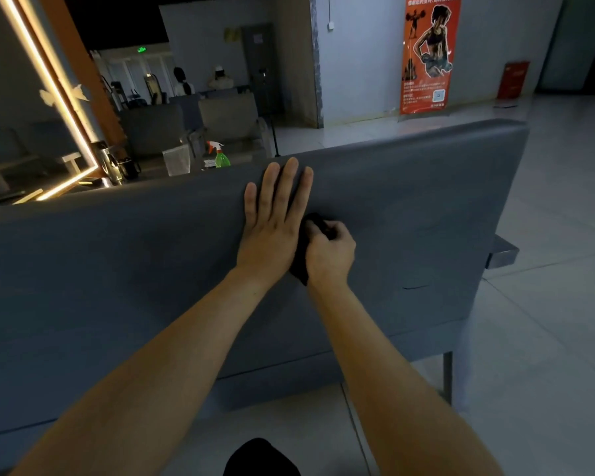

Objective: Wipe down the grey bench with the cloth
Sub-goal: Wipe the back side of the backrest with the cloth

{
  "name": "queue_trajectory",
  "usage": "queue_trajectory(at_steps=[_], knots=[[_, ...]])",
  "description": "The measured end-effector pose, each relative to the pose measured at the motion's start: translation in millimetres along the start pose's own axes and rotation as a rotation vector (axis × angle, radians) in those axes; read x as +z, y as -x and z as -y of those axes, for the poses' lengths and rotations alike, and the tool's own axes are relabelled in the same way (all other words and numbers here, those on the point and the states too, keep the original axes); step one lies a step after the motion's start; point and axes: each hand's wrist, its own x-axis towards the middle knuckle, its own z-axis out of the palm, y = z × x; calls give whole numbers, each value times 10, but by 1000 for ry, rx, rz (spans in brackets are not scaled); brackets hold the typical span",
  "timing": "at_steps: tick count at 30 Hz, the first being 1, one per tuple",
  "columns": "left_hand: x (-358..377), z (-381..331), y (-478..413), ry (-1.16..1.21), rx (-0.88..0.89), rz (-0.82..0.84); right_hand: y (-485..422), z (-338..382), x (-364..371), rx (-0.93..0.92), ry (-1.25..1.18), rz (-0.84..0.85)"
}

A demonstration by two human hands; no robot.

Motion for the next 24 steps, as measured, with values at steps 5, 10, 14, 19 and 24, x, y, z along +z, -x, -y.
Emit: queue_trajectory(at_steps=[5, 10, 14, 19, 24], knots=[[-89, 5, -1, 45, 6, 81, -254, 116, -495, -65, 109, -101], [-126, -30, -3, 36, -9, 93, -416, 215, -505, 19, -29, -288], [-110, -28, 4, -21, -14, 83, -126, 108, -113, -1, 18, -143], [-120, 7, 16, -33, 16, 87, 20, 28, -1, -18, 73, 68], [-190, -83, 52, -30, -62, 100, -90, 40, -280, -78, 140, 12]])
